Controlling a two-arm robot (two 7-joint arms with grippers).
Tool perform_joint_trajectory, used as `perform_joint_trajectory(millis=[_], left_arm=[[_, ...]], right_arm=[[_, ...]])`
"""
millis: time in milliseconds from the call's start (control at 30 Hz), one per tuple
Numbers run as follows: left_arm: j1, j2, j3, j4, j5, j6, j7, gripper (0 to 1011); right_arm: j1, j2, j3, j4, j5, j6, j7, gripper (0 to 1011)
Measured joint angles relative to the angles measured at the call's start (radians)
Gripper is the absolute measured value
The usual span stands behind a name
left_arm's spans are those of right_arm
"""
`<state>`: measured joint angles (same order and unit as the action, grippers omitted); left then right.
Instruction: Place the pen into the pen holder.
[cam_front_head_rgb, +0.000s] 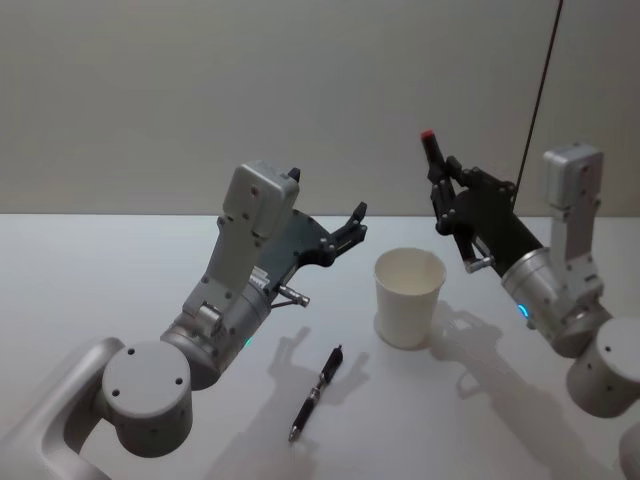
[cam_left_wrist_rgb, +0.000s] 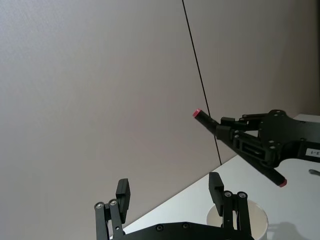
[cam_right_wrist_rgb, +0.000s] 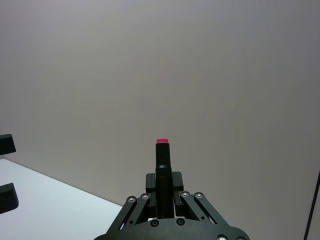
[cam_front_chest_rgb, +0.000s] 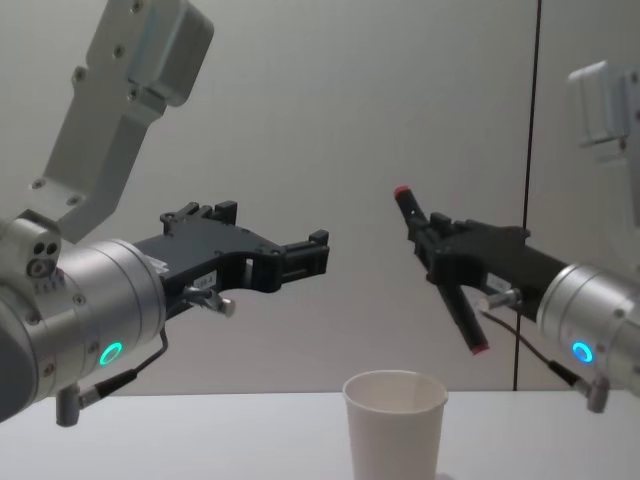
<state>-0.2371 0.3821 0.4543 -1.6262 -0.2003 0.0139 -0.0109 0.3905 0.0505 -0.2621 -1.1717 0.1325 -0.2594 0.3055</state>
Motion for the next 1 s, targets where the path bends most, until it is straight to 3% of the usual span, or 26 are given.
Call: perform_joint_trajectory(millis=[1000], left_arm=[[0.000,0.000,0.000,0.000,0.000,0.000,0.000,1004]], right_arm=[[0.137,-0.067,-0.030,0.271,-0.030,-0.085,0.026,177]])
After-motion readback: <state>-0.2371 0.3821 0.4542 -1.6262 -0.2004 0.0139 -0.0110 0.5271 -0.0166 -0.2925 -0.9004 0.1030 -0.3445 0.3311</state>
